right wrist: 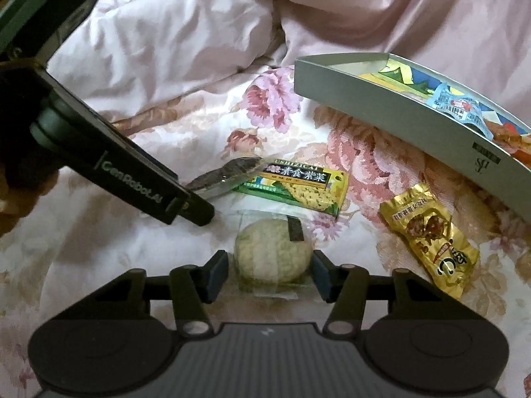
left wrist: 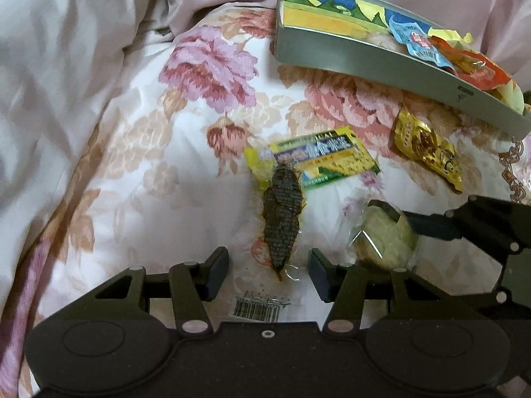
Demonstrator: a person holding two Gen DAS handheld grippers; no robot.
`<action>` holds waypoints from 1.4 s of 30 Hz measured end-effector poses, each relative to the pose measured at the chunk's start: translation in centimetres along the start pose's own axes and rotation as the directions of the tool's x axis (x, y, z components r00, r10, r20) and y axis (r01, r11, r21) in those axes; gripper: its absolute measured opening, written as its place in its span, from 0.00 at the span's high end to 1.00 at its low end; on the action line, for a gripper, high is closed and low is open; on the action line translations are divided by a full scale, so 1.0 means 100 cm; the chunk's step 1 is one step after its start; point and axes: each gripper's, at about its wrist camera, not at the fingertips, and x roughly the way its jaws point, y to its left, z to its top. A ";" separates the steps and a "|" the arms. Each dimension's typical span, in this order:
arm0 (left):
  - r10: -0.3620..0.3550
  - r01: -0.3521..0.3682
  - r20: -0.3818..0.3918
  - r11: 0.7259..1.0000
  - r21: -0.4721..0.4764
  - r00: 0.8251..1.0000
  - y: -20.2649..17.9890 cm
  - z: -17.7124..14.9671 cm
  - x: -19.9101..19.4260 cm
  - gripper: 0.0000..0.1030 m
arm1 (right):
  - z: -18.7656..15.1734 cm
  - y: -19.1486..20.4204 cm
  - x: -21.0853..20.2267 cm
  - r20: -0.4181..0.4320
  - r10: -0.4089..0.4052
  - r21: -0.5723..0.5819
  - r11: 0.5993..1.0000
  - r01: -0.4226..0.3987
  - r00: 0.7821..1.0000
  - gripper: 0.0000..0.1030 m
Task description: Organize snacks
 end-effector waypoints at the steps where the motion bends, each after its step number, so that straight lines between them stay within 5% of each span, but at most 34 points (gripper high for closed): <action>1: -0.001 0.001 -0.004 1.000 -0.005 1.000 -0.002 -0.002 -0.002 0.47 | 0.000 0.000 -0.001 -0.011 0.000 -0.012 1.000 0.000 1.000 0.48; 11: 0.001 -0.001 0.000 1.000 0.017 1.000 -0.021 -0.023 -0.015 0.46 | -0.010 -0.004 -0.022 -0.087 0.026 -0.090 0.995 -0.034 0.996 0.47; 29: 0.023 -0.032 0.092 0.994 0.107 0.996 -0.027 -0.031 -0.006 0.33 | -0.016 -0.015 -0.020 -0.054 0.017 -0.011 1.000 -0.018 0.998 0.20; 37: 0.035 -0.050 0.104 0.988 0.144 0.994 -0.029 -0.034 -0.006 0.47 | -0.017 -0.017 -0.017 -0.047 -0.001 0.010 1.000 0.002 0.999 0.20; 42: 0.053 -0.069 0.104 0.985 0.160 0.993 -0.036 -0.035 -0.007 0.50 | -0.018 -0.012 -0.019 -0.036 0.007 -0.005 1.000 -0.007 0.999 0.30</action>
